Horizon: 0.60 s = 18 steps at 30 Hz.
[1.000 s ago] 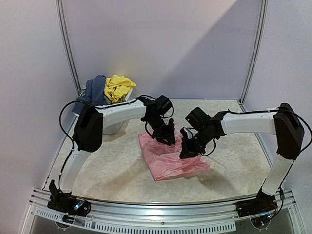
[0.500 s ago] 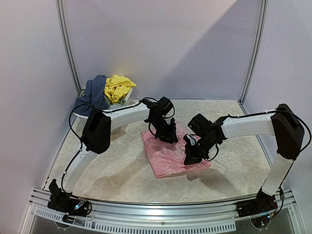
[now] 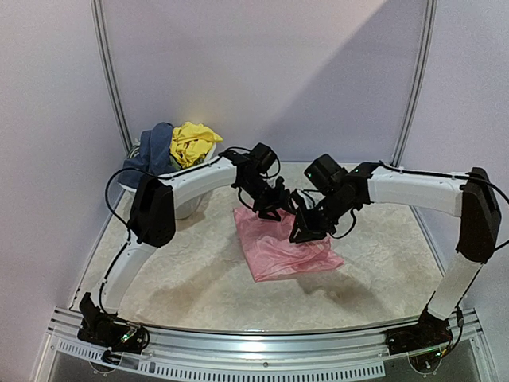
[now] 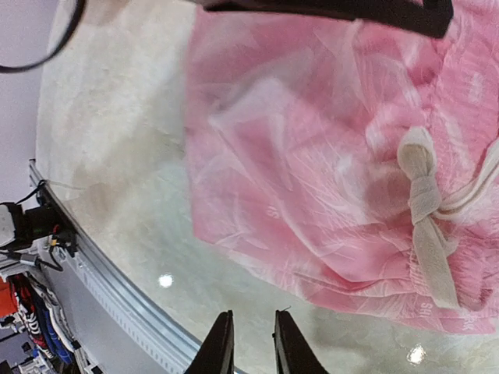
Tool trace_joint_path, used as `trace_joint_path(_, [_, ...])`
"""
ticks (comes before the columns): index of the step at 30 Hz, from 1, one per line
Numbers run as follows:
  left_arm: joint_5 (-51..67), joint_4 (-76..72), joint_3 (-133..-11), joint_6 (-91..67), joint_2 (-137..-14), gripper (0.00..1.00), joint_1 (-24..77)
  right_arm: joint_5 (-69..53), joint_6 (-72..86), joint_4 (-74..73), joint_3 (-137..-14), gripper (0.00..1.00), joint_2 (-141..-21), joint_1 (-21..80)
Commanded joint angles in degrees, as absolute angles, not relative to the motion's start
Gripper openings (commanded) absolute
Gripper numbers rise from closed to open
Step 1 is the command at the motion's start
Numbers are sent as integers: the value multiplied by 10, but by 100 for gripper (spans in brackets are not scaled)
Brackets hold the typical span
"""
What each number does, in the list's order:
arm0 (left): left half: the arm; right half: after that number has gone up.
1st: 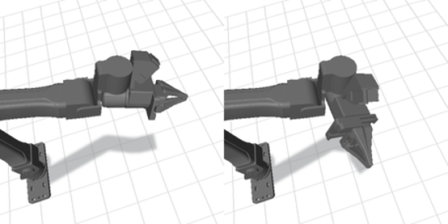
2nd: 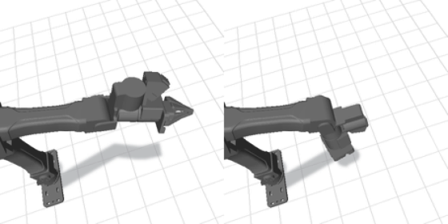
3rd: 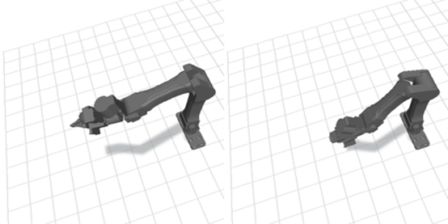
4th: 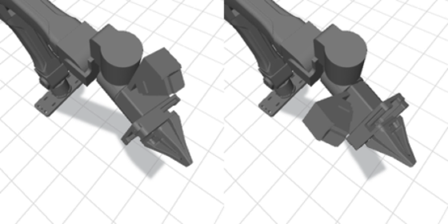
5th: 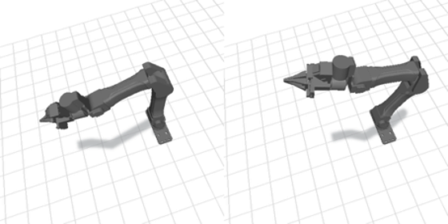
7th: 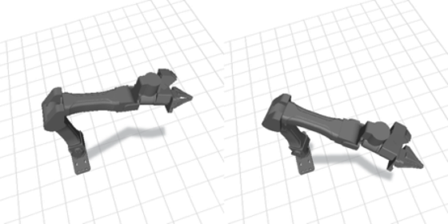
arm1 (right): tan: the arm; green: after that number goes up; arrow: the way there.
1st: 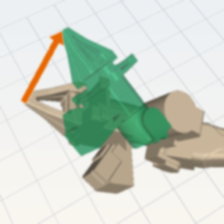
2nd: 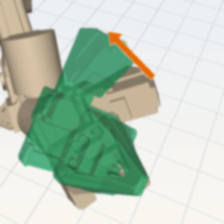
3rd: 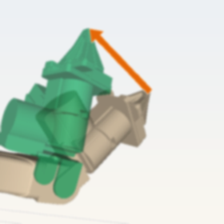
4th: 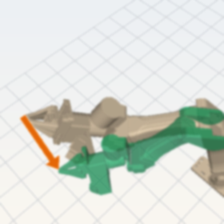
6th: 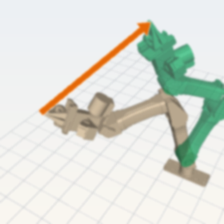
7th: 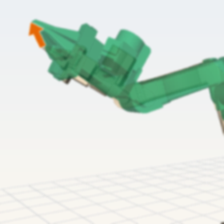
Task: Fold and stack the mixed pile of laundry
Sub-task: Smooth out the square-folded shorts at the center of the board.
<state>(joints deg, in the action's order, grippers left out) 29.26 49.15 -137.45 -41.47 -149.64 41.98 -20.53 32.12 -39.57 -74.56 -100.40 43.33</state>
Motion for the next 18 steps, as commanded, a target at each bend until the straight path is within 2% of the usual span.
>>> trace_joint_path(1, [291,516,-1353,-399,-1400,67,416,-190,303,-435,-796,21,-948,407])
trace_joint_path(2, [287,522,-1346,-397,-1385,69,415,-183,302,-438,-803,25,-941,399])
trace_joint_path(5, [265,540,-1330,-389,-1337,79,409,-164,303,-447,-811,44,-913,372])
trace_joint_path(7, [239,563,-1319,-378,-1302,88,404,-151,301,-452,-812,62,-902,353])
trace_joint_path(9, [211,585,-1299,-363,-1263,95,401,-144,296,-459,-812,75,-898,337])
trace_joint_path(15, [144,611,-1162,-341,-1107,100,398,-127,264,-474,-807,98,-926,298])
trace_joint_path(18, [119,603,-1050,-347,-1022,100,398,-125,247,-477,-811,99,-963,289])
